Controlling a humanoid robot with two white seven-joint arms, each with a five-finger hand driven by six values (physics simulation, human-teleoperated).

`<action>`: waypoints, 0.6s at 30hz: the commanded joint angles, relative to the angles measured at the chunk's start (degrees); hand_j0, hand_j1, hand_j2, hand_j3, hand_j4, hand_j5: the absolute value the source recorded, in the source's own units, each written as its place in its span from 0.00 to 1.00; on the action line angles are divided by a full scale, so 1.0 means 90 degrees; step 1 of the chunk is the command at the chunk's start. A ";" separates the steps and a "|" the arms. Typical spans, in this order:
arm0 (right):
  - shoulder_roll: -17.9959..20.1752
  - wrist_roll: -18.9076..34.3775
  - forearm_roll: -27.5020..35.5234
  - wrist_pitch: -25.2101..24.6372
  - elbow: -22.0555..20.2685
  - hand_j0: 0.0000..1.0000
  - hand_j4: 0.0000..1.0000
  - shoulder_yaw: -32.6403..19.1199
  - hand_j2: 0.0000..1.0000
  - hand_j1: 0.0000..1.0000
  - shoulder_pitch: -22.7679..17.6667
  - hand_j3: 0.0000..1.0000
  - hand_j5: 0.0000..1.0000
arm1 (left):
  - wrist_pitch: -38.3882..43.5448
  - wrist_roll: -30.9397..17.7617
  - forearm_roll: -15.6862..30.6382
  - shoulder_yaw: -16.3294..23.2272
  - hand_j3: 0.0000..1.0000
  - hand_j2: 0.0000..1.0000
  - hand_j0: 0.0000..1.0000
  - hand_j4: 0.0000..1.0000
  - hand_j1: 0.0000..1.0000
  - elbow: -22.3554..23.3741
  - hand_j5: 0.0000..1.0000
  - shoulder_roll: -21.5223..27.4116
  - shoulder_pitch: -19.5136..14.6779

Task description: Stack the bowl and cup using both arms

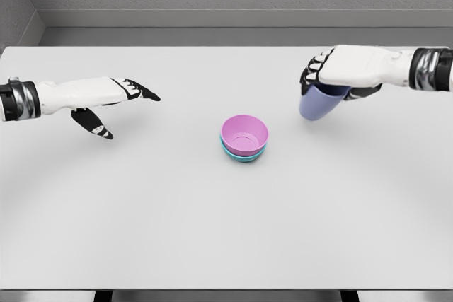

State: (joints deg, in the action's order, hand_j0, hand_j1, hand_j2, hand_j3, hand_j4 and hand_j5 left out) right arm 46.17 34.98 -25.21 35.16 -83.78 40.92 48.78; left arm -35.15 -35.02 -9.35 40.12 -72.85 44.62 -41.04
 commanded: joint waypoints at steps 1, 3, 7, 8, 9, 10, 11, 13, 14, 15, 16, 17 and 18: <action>-0.0013 0.0002 0.0184 -0.0018 -0.0027 0.60 0.60 -0.0074 0.60 0.60 0.0000 0.60 0.60 | 0.0017 0.0003 0.0043 -0.0004 1.00 1.00 1.00 1.00 1.00 -0.0001 1.00 0.0003 0.0000; -0.0091 0.0002 0.0184 -0.0018 -0.0066 0.60 0.60 -0.0065 0.60 0.60 0.0000 0.60 0.60 | 0.0017 0.0003 0.0043 -0.0004 1.00 1.00 1.00 1.00 1.00 -0.0001 1.00 0.0003 0.0000; -0.0130 0.0002 0.0184 -0.0018 -0.0476 0.61 0.61 -0.0026 0.61 0.61 0.0049 0.61 0.61 | 0.0017 0.0003 0.0043 -0.0004 1.00 1.00 1.00 1.00 1.00 -0.0001 1.00 0.0012 0.0020; -0.0140 0.0002 0.0184 -0.0018 -0.0516 0.61 0.61 -0.0026 0.61 0.61 0.0107 0.61 0.61 | 0.0017 0.0003 0.0043 -0.0004 1.00 1.00 1.00 1.00 1.00 -0.0001 1.00 0.0012 0.0029; -0.0179 0.0002 0.0184 -0.0018 -0.0623 0.61 0.61 0.0004 0.61 0.61 0.0107 0.61 0.61 | 0.0017 0.0003 0.0043 -0.0004 1.00 1.00 1.00 1.00 1.00 -0.0001 1.00 0.0012 0.0020; -0.0218 0.0002 0.0184 -0.0018 -0.0720 0.61 0.61 0.0072 0.61 0.61 0.0117 0.61 0.61 | 0.0017 0.0003 0.0043 -0.0004 1.00 1.00 1.00 1.00 1.00 -0.0001 1.00 0.0012 0.0020; -0.0218 0.0002 0.0175 -0.0018 -0.0867 0.61 0.61 0.0101 0.61 0.61 0.0137 0.61 0.61 | 0.0017 0.0003 0.0043 -0.0004 1.00 1.00 1.00 1.00 1.00 -0.0001 1.00 0.0022 0.0029; -0.0228 0.0002 0.0175 -0.0018 -0.1209 0.61 0.61 0.0287 0.61 0.61 0.0186 0.61 0.61 | 0.0017 0.0003 0.0043 -0.0004 1.00 1.00 1.00 1.00 1.00 -0.0001 1.00 0.0022 0.0020; -0.0228 0.0002 0.0165 -0.0018 -0.1336 0.61 0.61 0.0423 0.61 0.61 0.0215 0.61 0.61 | 0.0017 0.0003 0.0043 -0.0004 1.00 1.00 1.00 1.00 1.00 -0.0001 1.00 0.0022 0.0020; -0.0228 0.0002 0.0155 -0.0018 -0.1385 0.61 0.61 0.0443 0.61 0.61 0.0225 0.61 0.61 | 0.0017 0.0003 0.0043 -0.0004 1.00 1.00 1.00 1.00 1.00 -0.0001 1.00 0.0022 0.0029; -0.0228 0.0002 0.0165 -0.0018 -0.1472 0.61 0.61 0.0453 0.61 0.61 0.0254 0.61 0.61 | 0.0017 0.0003 0.0043 -0.0004 1.00 1.00 1.00 1.00 1.00 -0.0001 1.00 0.0022 0.0020; -0.0237 0.0002 0.0165 -0.0018 -0.1541 0.61 0.61 0.0463 0.61 0.61 0.0254 0.61 0.61 | 0.0017 0.0003 0.0043 -0.0004 1.00 1.00 1.00 1.00 1.00 -0.0001 1.00 0.0012 0.0020; -0.0237 0.0002 0.0165 -0.0018 -0.1580 0.61 0.61 0.0463 0.61 0.61 0.0273 0.61 0.61 | 0.0017 0.0003 0.0043 -0.0004 1.00 1.00 1.00 1.00 1.00 -0.0011 1.00 0.0012 0.0020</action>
State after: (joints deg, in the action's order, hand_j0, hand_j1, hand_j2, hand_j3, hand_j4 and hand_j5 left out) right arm 44.07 35.01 -24.02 35.19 -96.44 44.59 51.24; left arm -35.15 -35.02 -9.35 40.12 -72.86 44.73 -40.78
